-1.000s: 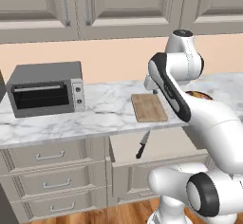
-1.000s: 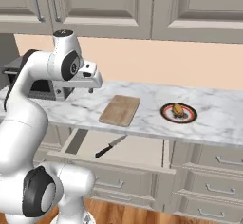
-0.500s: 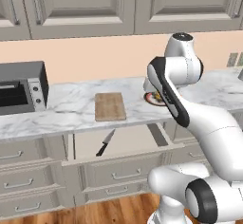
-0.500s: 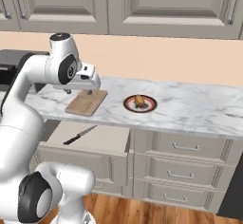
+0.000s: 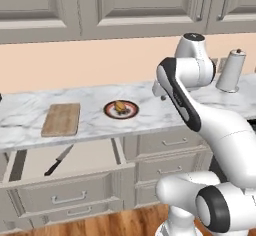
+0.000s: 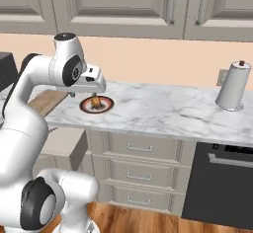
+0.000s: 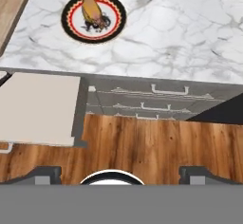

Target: Pick up the knife from the drawer and place it on the cutting board. Then place the meat from the plate to the cutting board.

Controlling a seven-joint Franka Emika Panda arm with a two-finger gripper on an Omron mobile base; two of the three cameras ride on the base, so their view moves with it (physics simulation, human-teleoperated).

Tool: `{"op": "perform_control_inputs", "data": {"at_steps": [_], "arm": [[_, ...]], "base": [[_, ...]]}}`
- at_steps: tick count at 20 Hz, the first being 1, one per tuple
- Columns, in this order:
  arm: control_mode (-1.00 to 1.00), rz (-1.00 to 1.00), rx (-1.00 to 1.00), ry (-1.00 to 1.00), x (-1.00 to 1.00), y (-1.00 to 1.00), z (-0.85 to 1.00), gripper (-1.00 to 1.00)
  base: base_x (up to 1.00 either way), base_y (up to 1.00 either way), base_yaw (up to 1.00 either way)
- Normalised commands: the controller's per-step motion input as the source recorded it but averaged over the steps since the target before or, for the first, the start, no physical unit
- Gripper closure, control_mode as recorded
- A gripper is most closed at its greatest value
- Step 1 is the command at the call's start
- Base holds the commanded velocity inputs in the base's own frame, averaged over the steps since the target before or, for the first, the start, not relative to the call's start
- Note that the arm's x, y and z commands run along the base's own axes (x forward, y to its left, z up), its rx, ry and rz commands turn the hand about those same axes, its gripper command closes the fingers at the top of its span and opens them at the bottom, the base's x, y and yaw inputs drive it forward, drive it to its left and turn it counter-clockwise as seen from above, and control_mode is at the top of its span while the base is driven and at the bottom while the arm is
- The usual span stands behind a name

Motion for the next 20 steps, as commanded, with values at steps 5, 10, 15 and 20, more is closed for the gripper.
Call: {"op": "perform_control_inputs", "data": {"at_steps": [5,10,15,20], "arm": [[1.00,0.00,0.00,0.00,0.00,0.00,0.00,-1.00],[1.00,0.00,0.00,0.00,0.00,0.00,0.00,-1.00],[1.00,0.00,0.00,0.00,0.00,0.00,0.00,-1.00],[1.00,0.00,0.00,0.00,0.00,0.00,0.00,-1.00]], "base": [[0.54,-0.27,0.02],[0.66,-0.35,0.12],[0.39,-0.53,0.12],[0.29,-0.34,0.05]]}}
